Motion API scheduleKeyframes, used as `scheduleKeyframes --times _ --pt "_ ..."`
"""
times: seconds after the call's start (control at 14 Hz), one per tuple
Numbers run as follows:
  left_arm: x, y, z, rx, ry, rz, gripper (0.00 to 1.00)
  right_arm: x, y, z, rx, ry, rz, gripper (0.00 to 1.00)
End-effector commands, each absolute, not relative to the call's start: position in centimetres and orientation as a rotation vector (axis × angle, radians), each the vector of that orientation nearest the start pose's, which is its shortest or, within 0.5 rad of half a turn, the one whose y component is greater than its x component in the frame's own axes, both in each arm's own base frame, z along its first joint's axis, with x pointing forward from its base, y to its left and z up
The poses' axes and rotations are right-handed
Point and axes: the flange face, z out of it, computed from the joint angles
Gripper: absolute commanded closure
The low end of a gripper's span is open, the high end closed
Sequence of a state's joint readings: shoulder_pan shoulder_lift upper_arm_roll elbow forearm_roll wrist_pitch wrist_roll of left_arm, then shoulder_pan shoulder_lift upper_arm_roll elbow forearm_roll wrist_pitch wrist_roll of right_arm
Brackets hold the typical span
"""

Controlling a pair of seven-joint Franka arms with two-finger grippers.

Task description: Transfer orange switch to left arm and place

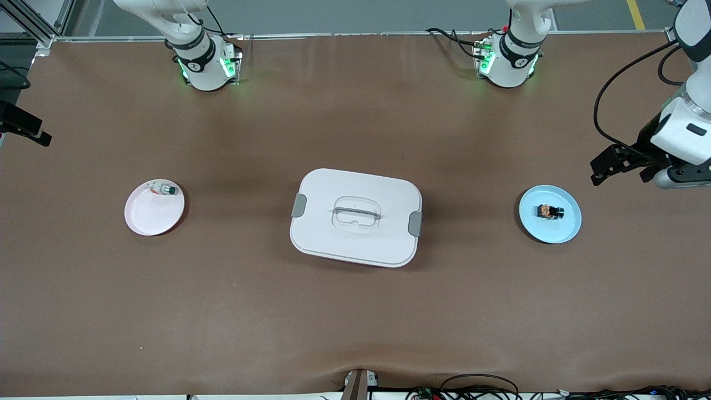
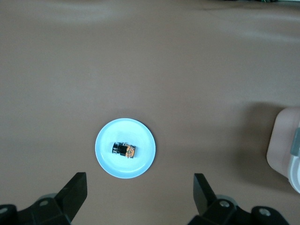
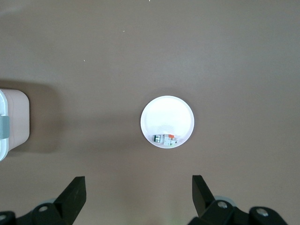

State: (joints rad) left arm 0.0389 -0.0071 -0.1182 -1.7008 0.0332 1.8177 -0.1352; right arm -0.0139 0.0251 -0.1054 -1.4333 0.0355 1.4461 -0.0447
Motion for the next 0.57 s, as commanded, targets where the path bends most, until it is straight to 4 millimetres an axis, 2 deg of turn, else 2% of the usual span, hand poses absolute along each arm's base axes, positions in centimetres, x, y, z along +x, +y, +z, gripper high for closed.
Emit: scheduleKeyframes --times 0.0,0.14,0.5 --pt "55.3 -4.1 60.5 -3.131 -0.074 -0.153 0.0 54.1 -6.2 67.0 -3.102 0.133 -0.012 0.0" --pt "54.6 -4.1 61.5 -3.133 -0.077 -0.165 0.0 54.5 -5.6 66.9 -3.105 0.116 -0.035 0.0" --pt "52.9 -4.0 62.5 -3.147 -0.131 -0.156 0.0 54.4 -5.7 66.9 -3.105 0.118 -0.03 0.0"
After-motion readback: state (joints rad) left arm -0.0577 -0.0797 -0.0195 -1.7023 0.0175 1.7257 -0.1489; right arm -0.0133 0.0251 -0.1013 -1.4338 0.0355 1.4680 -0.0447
